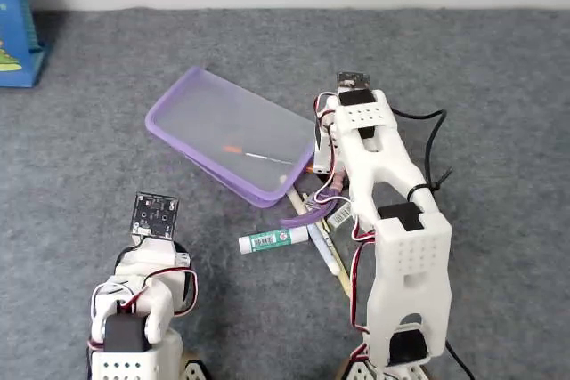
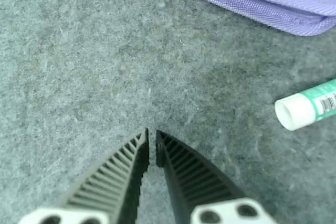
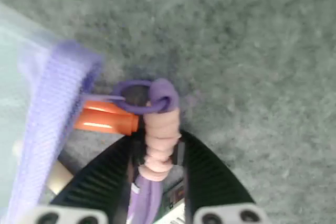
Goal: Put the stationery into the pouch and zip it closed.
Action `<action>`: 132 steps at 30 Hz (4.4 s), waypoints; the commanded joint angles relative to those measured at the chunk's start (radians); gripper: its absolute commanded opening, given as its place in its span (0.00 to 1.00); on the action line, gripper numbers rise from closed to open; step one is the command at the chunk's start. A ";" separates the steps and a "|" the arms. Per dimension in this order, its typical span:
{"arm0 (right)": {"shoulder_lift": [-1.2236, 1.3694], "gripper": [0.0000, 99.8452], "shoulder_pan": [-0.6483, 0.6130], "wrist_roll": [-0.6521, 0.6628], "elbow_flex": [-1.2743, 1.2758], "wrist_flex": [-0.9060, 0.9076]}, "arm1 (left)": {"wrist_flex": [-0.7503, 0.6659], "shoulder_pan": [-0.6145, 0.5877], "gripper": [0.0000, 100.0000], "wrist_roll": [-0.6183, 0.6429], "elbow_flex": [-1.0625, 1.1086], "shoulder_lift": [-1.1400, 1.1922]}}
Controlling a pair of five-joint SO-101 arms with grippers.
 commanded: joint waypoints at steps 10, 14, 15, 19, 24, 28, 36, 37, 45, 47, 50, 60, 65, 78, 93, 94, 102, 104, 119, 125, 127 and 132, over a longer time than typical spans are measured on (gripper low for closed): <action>-0.366 0.01 -0.005 0.178 -0.038 0.297 | 0.005 -0.002 0.03 0.011 -0.004 -0.014; -0.473 0.01 0.002 0.281 -0.038 0.354 | 0.005 -0.002 0.03 0.011 -0.004 -0.014; -0.504 0.01 0.008 0.310 -0.040 0.338 | 0.005 -0.002 0.03 0.011 -0.004 -0.014; -0.622 0.01 0.073 0.400 -0.041 0.170 | 0.005 -0.002 0.03 0.011 -0.004 -0.014; -0.687 0.01 0.110 0.436 -0.041 -0.084 | 0.005 -0.002 0.03 0.011 -0.004 -0.014; -0.693 0.01 0.125 0.436 -0.043 -0.305 | 0.005 -0.002 0.03 0.011 -0.004 -0.014; -0.688 0.01 0.157 0.477 -0.043 -0.670 | 0.005 -0.002 0.03 0.011 -0.004 -0.014; -0.688 0.01 0.159 0.489 -0.043 -0.704 | 0.005 -0.002 0.03 0.011 -0.004 -0.014; -0.694 0.01 0.099 0.591 -0.043 -0.728 | 0.005 -0.002 0.03 0.011 -0.004 -0.014; -0.694 0.01 0.056 0.631 -0.043 -0.685 | 0.005 -0.002 0.03 0.011 -0.004 -0.014; -0.694 0.01 -0.007 0.692 -0.043 -0.605 | 0.005 -0.002 0.03 0.011 -0.004 -0.014; -0.694 0.01 -0.048 0.772 -0.043 -0.545 | 0.005 -0.002 0.03 0.011 -0.004 -0.014; -0.707 0.01 0.036 0.841 -0.064 -0.567 | 0.005 -0.002 0.03 0.011 -0.004 -0.014; -0.716 0.01 0.202 0.939 -0.169 -0.740 | 0.005 -0.002 0.03 0.011 -0.004 -0.014; -0.638 0.01 0.199 1.304 -0.164 -0.855 | 0.005 -0.002 0.03 0.011 -0.004 -0.014; -0.624 0.01 0.197 1.333 -0.164 -0.866 | 0.005 -0.002 0.03 0.011 -0.004 -0.014; -0.633 0.01 0.073 1.372 -0.164 -0.641 | 0.005 -0.002 0.03 0.011 -0.004 -0.014; -0.667 0.01 0.030 1.372 -0.164 -0.518 | 0.005 -0.002 0.03 0.011 -0.004 -0.014; -0.891 0.01 -0.051 1.022 -0.163 0.351 | 0.005 -0.002 0.03 0.011 -0.004 -0.014; -0.954 0.01 -0.041 0.855 -0.094 0.407 | 0.005 -0.002 0.03 0.011 -0.004 -0.014; -0.998 0.01 -0.039 0.832 -0.009 0.407 | 0.005 -0.002 0.03 0.011 -0.004 -0.014; -1.130 0.01 -0.047 0.821 0.244 0.380 | 0.005 -0.002 0.03 0.011 -0.004 -0.014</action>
